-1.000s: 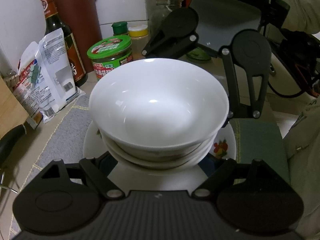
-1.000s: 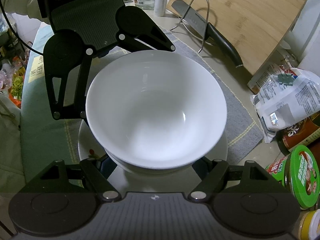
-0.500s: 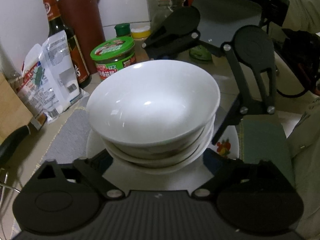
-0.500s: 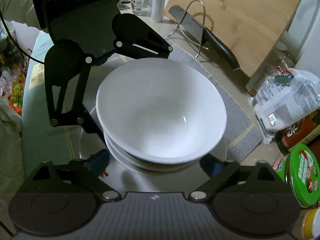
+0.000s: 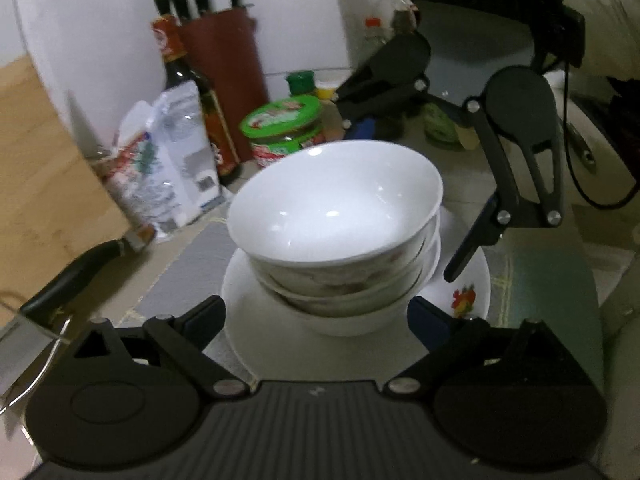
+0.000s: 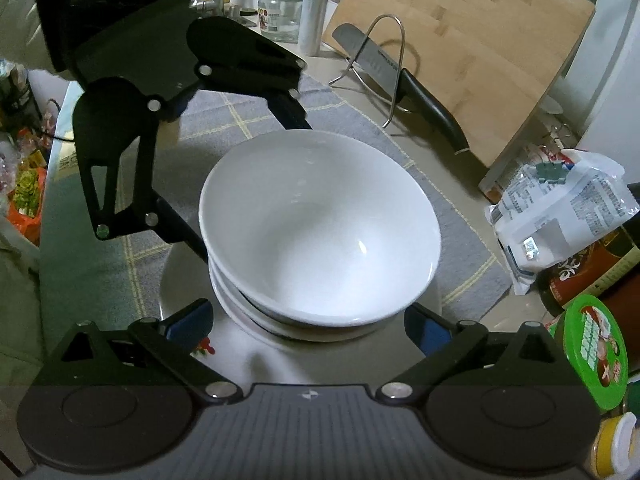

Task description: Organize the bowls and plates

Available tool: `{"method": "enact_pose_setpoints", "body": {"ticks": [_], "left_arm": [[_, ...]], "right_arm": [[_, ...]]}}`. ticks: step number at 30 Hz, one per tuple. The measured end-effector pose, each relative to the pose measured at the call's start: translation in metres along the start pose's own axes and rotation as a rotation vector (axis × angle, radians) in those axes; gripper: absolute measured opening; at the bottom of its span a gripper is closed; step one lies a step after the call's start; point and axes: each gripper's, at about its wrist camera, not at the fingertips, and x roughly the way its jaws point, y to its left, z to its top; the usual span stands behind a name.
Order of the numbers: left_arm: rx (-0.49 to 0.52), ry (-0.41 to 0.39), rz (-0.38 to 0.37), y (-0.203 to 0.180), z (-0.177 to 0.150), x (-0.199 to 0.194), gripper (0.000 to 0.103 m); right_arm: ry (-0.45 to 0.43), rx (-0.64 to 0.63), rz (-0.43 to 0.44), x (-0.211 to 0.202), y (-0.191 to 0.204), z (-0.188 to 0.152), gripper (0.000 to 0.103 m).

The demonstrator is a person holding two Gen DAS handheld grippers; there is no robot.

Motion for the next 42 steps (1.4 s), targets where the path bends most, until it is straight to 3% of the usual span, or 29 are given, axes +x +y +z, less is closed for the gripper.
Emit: {"method": "enact_pose_setpoints", "body": {"ticks": [9, 12, 15, 20, 24, 29, 33, 42], "left_arm": [[-0.109, -0.066, 0.138, -0.018, -0.010, -0.031, 0.102], [-0.153, -0.089, 0.114, -0.017, -0.019, -0.042, 0.102], [-0.171, -0.140, 0.162, -0.019, -0.028, -0.058, 0.102], [-0.276, -0.176, 0.263, -0.016, -0.033, -0.084, 0.102], [-0.399, -0.149, 0.305, -0.016, -0.031, -0.101, 0.102], [-0.487, -0.098, 0.368, -0.026, -0.027, -0.122, 0.102], [-0.513, -0.079, 0.354, -0.033, -0.029, -0.135, 0.102], [-0.514, -0.063, 0.349, -0.043, -0.031, -0.152, 0.102]], "right_arm": [[0.014, 0.009, -0.056, -0.010, 0.014, 0.002, 0.103], [0.025, 0.035, -0.087, -0.018, 0.026, 0.003, 0.103], [0.027, 0.088, -0.153, -0.029, 0.040, 0.006, 0.103], [-0.047, 0.283, -0.321, -0.049, 0.065, 0.018, 0.103], [-0.062, 0.601, -0.522, -0.050, 0.086, 0.024, 0.103], [-0.067, 0.968, -0.604, -0.047, 0.115, 0.022, 0.103], [-0.080, 1.064, -0.645, -0.051, 0.140, 0.025, 0.103], [-0.077, 1.070, -0.709, -0.061, 0.177, 0.037, 0.103]]}}
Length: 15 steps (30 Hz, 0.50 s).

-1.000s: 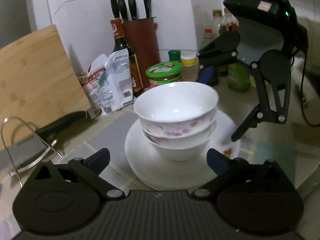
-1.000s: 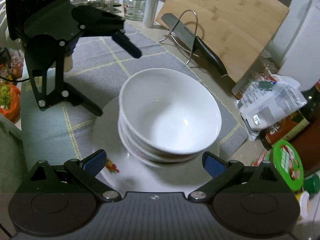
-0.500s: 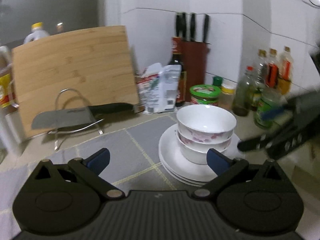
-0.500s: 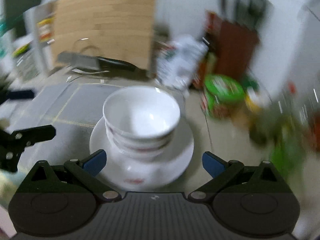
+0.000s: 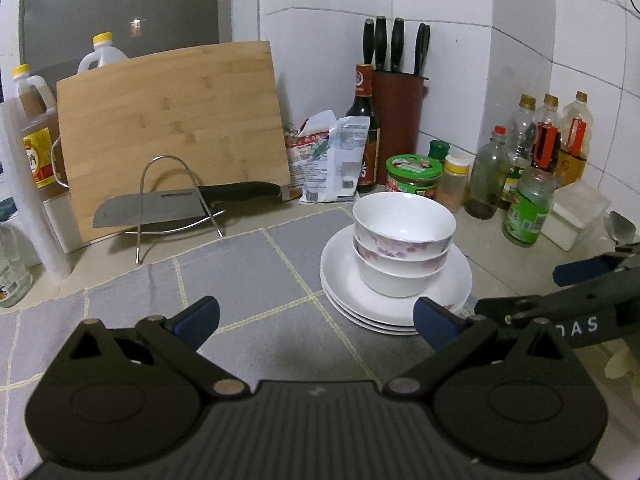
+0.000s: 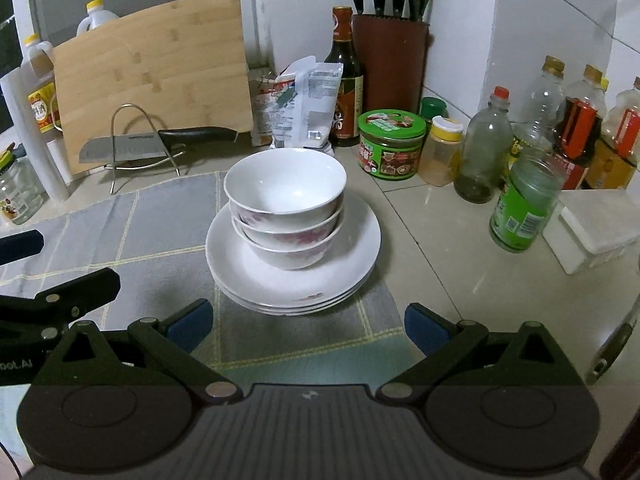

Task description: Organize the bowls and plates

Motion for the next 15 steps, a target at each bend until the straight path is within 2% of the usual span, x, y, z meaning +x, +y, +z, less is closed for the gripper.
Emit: {"method": "enact_pose_setpoints", "body": {"ticks": [4, 15], "left_arm": [[0.008, 0.008, 0.020, -0.0004, 0.0003, -0.0024, 0.102], [-0.003, 0.016, 0.017, -0.0009, 0.0003, -0.0044, 0.102]], "right_arm": [[-0.005, 0.010, -0.013, -0.0038, 0.0015, -0.0010, 0.103], [-0.010, 0.004, -0.015, -0.0086, 0.0025, -0.0009, 0.103]]}}
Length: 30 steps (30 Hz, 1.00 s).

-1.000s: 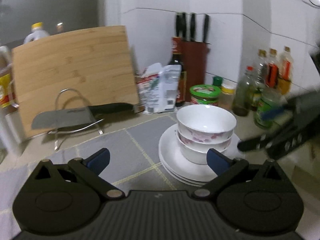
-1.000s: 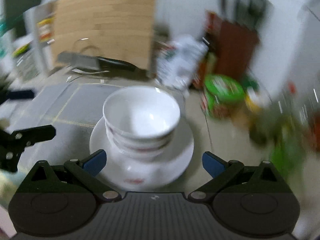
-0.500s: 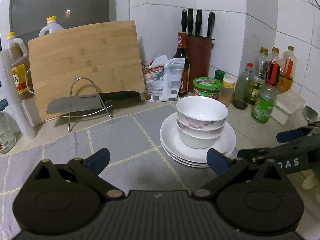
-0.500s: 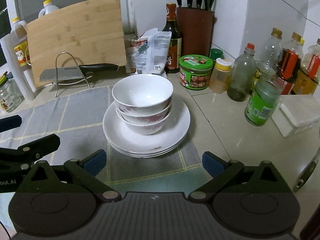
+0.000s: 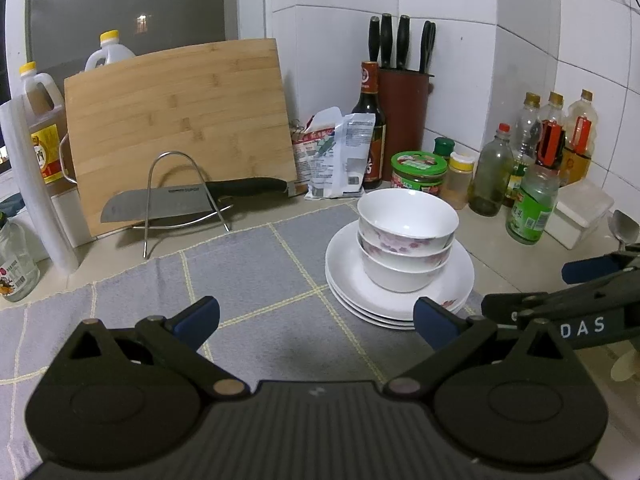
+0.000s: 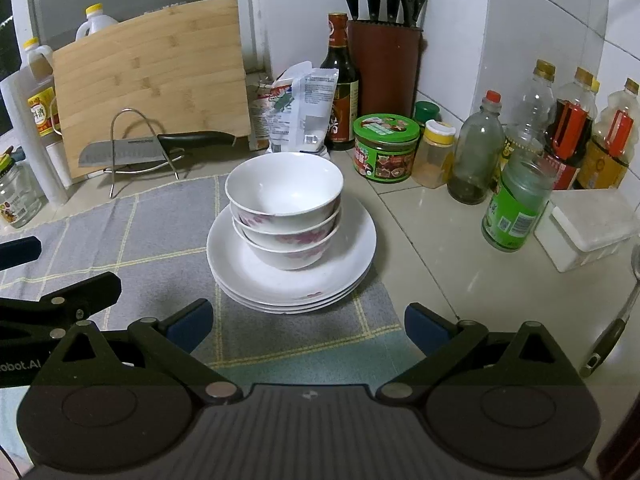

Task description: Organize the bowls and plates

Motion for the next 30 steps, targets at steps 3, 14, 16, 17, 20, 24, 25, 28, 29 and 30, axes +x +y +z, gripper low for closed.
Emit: {"method": "enact_pose_setpoints", "body": {"ticks": [3, 14, 16, 17, 20, 24, 25, 28, 29, 30], "left_arm": [[-0.003, 0.000, 0.000, 0.0000, 0.0002, -0.0001, 0.102], [-0.005, 0.002, 0.004, 0.0007, 0.0004, -0.0024, 0.102], [-0.007, 0.002, 0.005, 0.0007, 0.0005, -0.0029, 0.102], [-0.008, 0.002, 0.005, 0.0008, 0.0005, -0.0030, 0.102], [-0.007, 0.002, 0.005, 0.0010, 0.0003, -0.0030, 0.102], [-0.006, 0.003, 0.004, 0.0010, 0.0003, -0.0031, 0.102], [-0.006, 0.004, 0.004, 0.0009, 0.0002, -0.0035, 0.102], [-0.006, 0.003, 0.005, 0.0007, 0.0000, -0.0033, 0.102], [-0.006, 0.003, 0.004, 0.0007, 0.0001, -0.0033, 0.102], [-0.006, 0.004, 0.004, 0.0007, 0.0000, -0.0035, 0.102]], "right_arm": [[0.000, -0.005, -0.003, -0.0013, 0.0007, 0.0004, 0.103], [-0.003, -0.015, -0.006, -0.0032, 0.0021, 0.0014, 0.103], [-0.004, -0.017, -0.007, -0.0039, 0.0025, 0.0021, 0.103], [-0.003, -0.018, -0.007, -0.0040, 0.0024, 0.0023, 0.103], [-0.004, -0.018, -0.008, -0.0042, 0.0021, 0.0026, 0.103], [-0.004, -0.018, -0.010, -0.0050, 0.0019, 0.0025, 0.103], [-0.004, -0.018, -0.010, -0.0052, 0.0017, 0.0023, 0.103], [-0.004, -0.017, -0.010, -0.0053, 0.0009, 0.0022, 0.103], [-0.005, -0.017, -0.010, -0.0054, 0.0003, 0.0015, 0.103], [-0.004, -0.017, -0.010, -0.0053, 0.0004, 0.0016, 0.103]]}}
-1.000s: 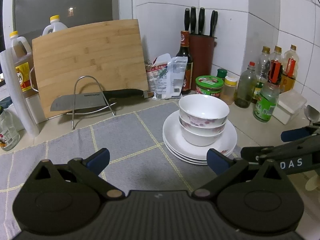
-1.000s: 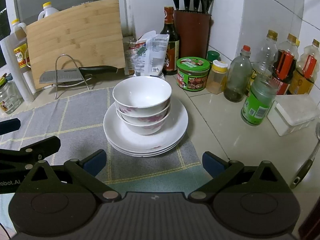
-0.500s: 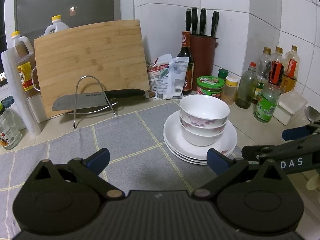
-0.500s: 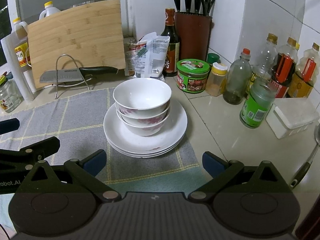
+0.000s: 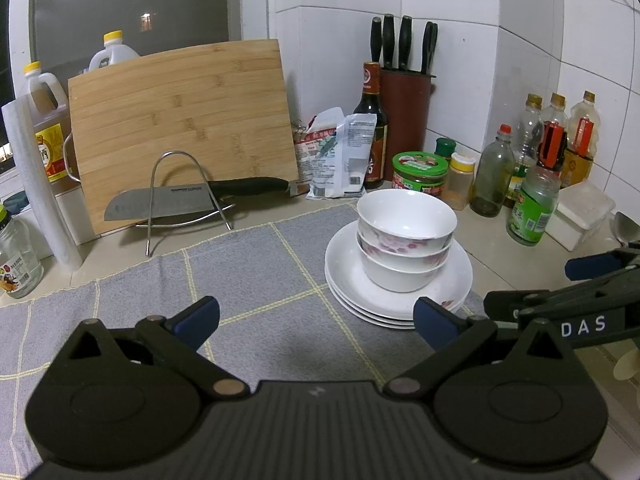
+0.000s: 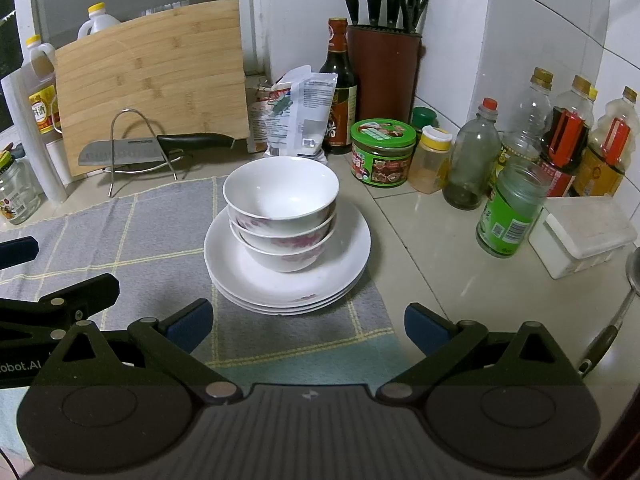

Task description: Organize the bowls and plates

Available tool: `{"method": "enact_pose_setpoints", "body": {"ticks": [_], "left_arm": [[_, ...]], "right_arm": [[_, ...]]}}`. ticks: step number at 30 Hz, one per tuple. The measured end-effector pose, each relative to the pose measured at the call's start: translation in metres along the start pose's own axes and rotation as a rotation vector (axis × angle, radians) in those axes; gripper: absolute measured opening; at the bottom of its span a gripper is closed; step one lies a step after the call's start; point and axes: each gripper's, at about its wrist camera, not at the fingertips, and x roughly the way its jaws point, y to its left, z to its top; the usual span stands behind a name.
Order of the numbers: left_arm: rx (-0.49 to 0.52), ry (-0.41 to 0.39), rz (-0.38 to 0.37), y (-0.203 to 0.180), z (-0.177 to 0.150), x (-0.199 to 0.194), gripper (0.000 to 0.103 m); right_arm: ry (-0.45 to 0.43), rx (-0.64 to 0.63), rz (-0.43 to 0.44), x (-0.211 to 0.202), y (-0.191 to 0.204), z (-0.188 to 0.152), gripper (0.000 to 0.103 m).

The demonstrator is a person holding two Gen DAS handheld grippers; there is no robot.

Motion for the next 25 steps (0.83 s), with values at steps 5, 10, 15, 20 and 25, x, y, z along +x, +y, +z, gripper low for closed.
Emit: {"method": "enact_pose_setpoints", "body": {"ticks": [5, 10, 15, 20, 25], "left_arm": [[-0.001, 0.003, -0.002, -0.0027, -0.0008, -0.0001, 0.102], [0.000, 0.004, -0.003, -0.0060, -0.0011, 0.0000, 0.102], [-0.001, 0.005, -0.005, -0.0066, -0.0006, 0.0004, 0.102], [-0.001, 0.005, -0.004, -0.0071, -0.0005, 0.0003, 0.102], [-0.001, 0.005, -0.004, -0.0077, -0.0001, 0.0003, 0.102]], "right_arm": [[0.001, -0.001, -0.003, -0.0011, -0.0020, -0.0012, 0.103], [-0.002, 0.000, -0.007, -0.0026, -0.0030, -0.0007, 0.103], [-0.003, -0.005, -0.012, -0.0030, -0.0035, -0.0002, 0.103], [-0.004, -0.006, -0.013, -0.0035, -0.0036, -0.0002, 0.103], [-0.006, -0.008, -0.016, -0.0044, -0.0038, 0.0001, 0.103]]}}
